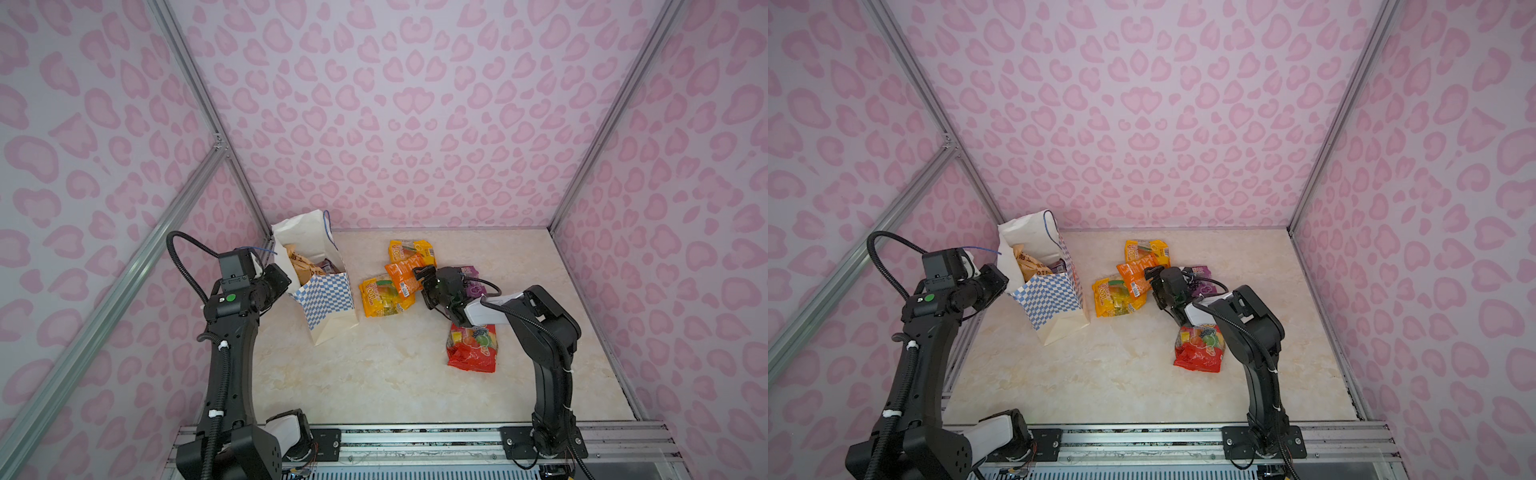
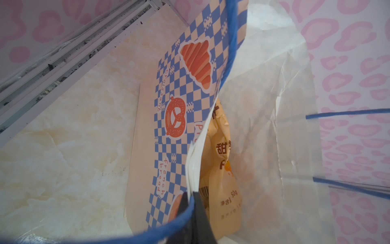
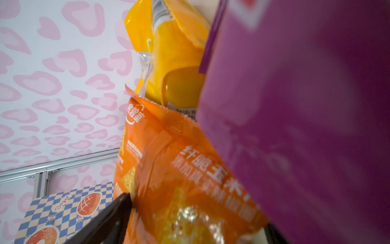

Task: Place the snacks into the paper bag
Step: 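Lower the right gripper onto the orange corn chip bag and grasp it, then lift the orange chip bag with the right gripper and carry it over the paper bag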

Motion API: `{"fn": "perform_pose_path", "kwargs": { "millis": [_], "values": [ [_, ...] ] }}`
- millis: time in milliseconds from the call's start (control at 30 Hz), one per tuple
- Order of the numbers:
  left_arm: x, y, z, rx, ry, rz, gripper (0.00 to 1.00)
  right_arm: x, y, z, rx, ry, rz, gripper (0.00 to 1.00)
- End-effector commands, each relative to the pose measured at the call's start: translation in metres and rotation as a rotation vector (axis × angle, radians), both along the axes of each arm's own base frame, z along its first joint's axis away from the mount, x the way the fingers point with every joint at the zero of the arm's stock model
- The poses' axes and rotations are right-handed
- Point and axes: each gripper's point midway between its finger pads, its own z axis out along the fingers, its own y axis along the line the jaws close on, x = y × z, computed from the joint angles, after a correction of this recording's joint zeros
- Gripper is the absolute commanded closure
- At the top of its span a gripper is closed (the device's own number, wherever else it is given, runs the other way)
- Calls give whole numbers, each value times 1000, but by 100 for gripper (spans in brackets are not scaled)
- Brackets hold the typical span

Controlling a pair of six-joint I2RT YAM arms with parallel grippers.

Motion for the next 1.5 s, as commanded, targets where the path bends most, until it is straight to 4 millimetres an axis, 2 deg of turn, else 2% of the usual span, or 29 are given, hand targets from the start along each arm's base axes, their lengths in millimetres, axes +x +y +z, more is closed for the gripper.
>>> {"fn": "perform_pose_path", "kwargs": {
  "millis": [0,67,167,200,300,367,433,533,633,667,800,933,1033,1100,1133,1233,1300,1467],
  "values": [
    [-2,-1,-1,-3,16,-7,94,12,-2,-1,5,-27,-33,4],
    [-1,-1,-2,-5,20,-6,94,17,-3,-4,13,-35,-43,8],
    [-1,-1,-3,-5,20,-6,94,26,-4,-1,52,-75,-53,27],
    [0,-1,-2,-5,18,-7,94,29,-4,5,54,-98,-47,34],
    [0,0,-2,-3,20,-6,94,29,-2,25,6,-146,-12,48],
    [0,0,-3,-3,22,-5,94,27,1,43,-22,-186,18,54],
    [1,0,-4,-5,24,-5,94,21,5,69,-38,-244,55,61],
    [1,-1,-4,-5,23,-8,94,9,7,106,-107,-328,100,63],
    [2,0,-5,-3,23,-10,94,-10,10,160,-221,-447,141,65],
    [1,-1,-5,-5,23,-11,94,-20,13,184,-274,-506,154,66],
    [1,-1,-6,-9,24,-8,94,-52,28,260,-415,-678,194,72],
    [1,-2,-7,-15,21,-10,94,-84,56,325,-461,-845,237,76],
    [1,-3,-7,-18,19,-18,94,-104,79,361,-452,-942,270,78],
    [1,-4,-8,-21,22,-22,94,-114,94,376,-441,-989,294,79],
    [0,-5,-8,-21,21,-24,94,-121,102,394,-427,-1031,299,79],
    [-1,-5,-7,-18,17,-27,94,-141,130,418,-425,-1119,341,80],
    [-2,-6,-3,-18,7,-29,94,-151,151,427,-430,-1161,371,81],
    [-2,-6,8,-15,-17,-29,94,-161,202,428,-431,-1204,457,82]
  ]
}}
